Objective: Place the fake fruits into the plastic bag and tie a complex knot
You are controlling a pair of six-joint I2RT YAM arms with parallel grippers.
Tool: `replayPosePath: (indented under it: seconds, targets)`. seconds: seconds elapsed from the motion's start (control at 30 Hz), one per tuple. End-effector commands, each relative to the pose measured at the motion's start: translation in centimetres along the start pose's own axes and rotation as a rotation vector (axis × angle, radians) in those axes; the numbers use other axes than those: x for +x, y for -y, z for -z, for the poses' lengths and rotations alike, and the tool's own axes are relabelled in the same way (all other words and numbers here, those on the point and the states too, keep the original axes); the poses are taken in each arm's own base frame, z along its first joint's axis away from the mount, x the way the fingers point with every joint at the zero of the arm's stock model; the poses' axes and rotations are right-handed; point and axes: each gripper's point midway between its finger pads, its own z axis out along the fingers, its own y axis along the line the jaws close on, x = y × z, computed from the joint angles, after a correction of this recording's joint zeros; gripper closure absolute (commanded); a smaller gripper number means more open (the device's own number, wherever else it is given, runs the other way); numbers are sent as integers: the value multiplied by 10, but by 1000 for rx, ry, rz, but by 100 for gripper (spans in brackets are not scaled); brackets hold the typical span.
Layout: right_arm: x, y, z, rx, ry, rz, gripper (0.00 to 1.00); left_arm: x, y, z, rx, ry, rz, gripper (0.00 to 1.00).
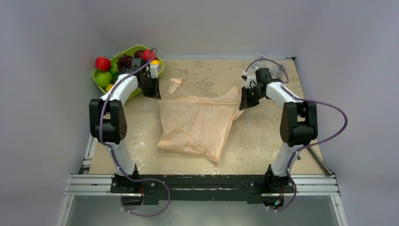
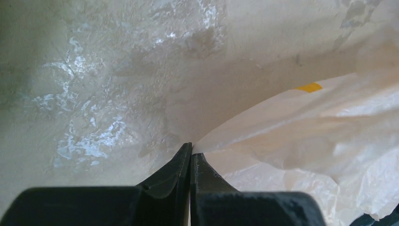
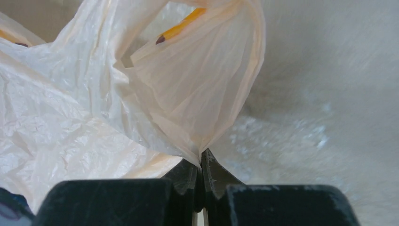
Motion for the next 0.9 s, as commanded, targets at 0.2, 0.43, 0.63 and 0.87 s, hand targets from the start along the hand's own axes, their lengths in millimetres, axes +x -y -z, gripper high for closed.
replayPosePath:
  seconds: [0.2,0.43,0.63,0.87]
  targets:
    - [-122,-27,62,-84,244,171,2,-47,36,52,174,283,199,7]
    - [-1,-47,52,-229,61,-28,1,35,48,46,262,133,376,0]
    - [51,-66,21,-321,-66,-160,1,81,104,13,346,-32,360,0]
    - [75,-65,-11,-356,-171,-180,57,111,117,-21,323,-206,365,27]
